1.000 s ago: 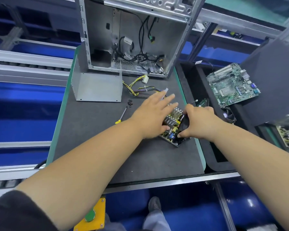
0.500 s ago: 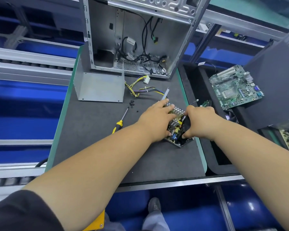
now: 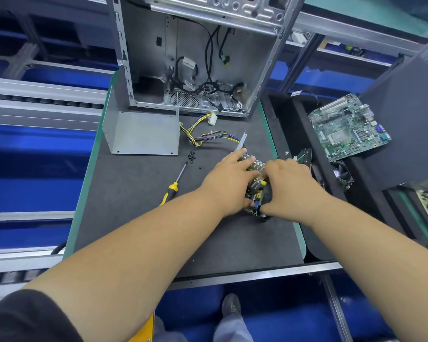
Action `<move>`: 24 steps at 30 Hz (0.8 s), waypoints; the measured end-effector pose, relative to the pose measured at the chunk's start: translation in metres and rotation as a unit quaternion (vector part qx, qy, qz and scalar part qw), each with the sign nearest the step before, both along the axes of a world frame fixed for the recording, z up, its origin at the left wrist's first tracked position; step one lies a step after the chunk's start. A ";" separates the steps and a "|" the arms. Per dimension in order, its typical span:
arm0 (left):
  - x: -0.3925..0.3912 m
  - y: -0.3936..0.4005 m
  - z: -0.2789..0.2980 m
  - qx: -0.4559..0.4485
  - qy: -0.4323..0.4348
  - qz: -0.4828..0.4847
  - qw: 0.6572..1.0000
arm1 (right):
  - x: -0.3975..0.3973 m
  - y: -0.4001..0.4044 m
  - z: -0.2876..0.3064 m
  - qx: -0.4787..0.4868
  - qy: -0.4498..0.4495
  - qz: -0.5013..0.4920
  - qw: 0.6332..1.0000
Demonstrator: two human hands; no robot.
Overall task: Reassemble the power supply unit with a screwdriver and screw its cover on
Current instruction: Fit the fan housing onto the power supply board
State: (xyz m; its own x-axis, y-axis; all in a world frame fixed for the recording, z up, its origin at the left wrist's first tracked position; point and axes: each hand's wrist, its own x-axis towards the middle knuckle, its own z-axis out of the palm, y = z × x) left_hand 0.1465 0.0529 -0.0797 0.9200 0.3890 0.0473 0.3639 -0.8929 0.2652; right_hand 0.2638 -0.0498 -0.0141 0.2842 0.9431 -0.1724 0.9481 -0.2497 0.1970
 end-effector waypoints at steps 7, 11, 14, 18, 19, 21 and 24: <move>-0.001 0.002 -0.001 -0.006 -0.005 0.001 1.000 | 0.019 0.016 0.020 -0.095 0.057 -0.081 0.990; 0.000 0.002 -0.002 -0.005 -0.008 0.003 1.000 | 0.015 0.013 0.015 -0.073 0.079 -0.080 0.991; -0.001 0.002 -0.002 -0.010 -0.012 0.005 1.000 | 0.014 0.011 0.009 -0.052 0.089 -0.076 0.992; -0.002 0.000 -0.001 -0.018 -0.018 0.012 1.000 | 0.021 0.014 0.009 -0.079 0.041 -0.080 0.993; -0.002 0.000 0.000 -0.018 -0.018 0.012 1.000 | 0.022 0.015 0.009 -0.091 0.021 -0.077 0.993; -0.002 0.000 0.000 -0.017 -0.015 0.013 1.000 | 0.021 0.018 0.009 -0.110 -0.011 -0.072 0.991; -0.002 0.000 0.000 -0.013 -0.010 0.013 1.000 | 0.017 0.016 0.005 -0.117 -0.071 -0.044 0.990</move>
State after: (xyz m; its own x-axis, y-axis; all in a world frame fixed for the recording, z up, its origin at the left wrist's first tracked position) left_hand 0.1445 0.0528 -0.0793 0.9082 0.4148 0.0558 0.3820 -0.8758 0.2950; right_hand 0.2804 -0.0339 -0.0093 0.4005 0.8526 -0.3356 0.8836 -0.2623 0.3880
